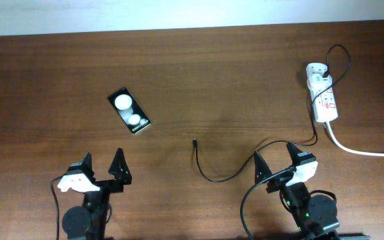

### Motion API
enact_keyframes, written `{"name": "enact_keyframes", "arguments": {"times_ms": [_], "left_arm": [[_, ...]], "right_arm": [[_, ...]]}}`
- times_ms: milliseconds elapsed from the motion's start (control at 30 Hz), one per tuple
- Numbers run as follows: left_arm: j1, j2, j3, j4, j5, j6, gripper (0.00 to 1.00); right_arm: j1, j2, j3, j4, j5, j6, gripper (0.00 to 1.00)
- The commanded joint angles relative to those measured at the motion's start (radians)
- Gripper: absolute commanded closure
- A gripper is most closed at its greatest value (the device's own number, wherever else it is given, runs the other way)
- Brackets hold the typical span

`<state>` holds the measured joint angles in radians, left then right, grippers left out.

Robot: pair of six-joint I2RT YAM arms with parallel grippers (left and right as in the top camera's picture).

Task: Plug charger to phone and switch on socket

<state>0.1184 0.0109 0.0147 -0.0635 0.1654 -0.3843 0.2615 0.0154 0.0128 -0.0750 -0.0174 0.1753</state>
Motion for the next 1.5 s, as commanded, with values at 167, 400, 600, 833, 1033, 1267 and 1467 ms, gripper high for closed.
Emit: {"name": "enact_keyframes", "arguments": {"times_ms": [167,400,600,833,1033,1267,1467], "left_arm": [[0.004,-0.005,-0.006,-0.002,0.003,0.019,0.01],[0.004,-0.005,-0.006,-0.001,0.003,0.019,0.01],[0.004,-0.005,-0.006,-0.002,0.003,0.019,0.01],[0.004,-0.005,-0.006,-0.002,0.003,0.019,0.01],[0.004,-0.005,-0.006,0.000,0.003,0.019,0.01],[0.004,-0.004,0.027,-0.005,0.109,0.019,0.01],[0.004,0.283,0.391,-0.217,0.100,0.148,0.01]], "right_arm": [[-0.007,-0.012,-0.007,-0.003,-0.009,-0.011,0.01],[-0.007,-0.012,-0.007,-0.003,-0.009,-0.011,0.01],[-0.007,-0.012,-0.007,-0.003,-0.009,-0.011,0.01],[-0.007,-0.012,-0.007,-0.003,-0.009,-0.011,0.01],[-0.007,-0.012,-0.007,-0.003,-0.009,-0.011,0.01],[-0.007,-0.012,-0.007,-0.003,-0.009,-0.011,0.01],[-0.007,-0.012,-0.007,-0.003,-0.009,-0.011,0.01]]}}
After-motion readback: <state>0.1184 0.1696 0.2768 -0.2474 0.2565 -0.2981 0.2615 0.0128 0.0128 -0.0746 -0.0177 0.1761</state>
